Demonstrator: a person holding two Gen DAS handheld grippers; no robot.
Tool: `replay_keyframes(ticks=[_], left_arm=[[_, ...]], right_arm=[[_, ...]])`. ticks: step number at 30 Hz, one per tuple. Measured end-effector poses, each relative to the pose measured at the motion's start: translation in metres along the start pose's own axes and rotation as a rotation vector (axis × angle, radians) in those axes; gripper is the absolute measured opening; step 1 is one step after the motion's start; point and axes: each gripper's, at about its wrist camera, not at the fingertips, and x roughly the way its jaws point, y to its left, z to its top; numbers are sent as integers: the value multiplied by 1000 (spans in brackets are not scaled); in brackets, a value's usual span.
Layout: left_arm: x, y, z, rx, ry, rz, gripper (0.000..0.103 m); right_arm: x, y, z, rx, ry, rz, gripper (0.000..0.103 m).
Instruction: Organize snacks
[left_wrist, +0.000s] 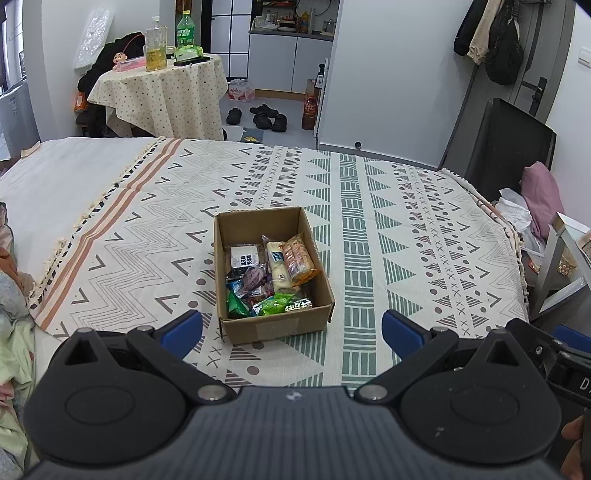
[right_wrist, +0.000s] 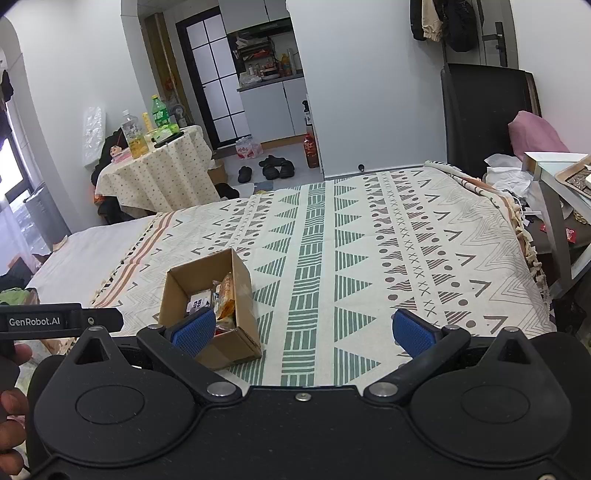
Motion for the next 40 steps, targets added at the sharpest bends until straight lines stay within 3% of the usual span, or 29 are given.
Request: replay_keyframes(ticks=[40], left_arm=[[-2, 0, -3, 8, 8, -6, 103]], right_arm=[[0, 4, -4, -5, 17, 0, 103]])
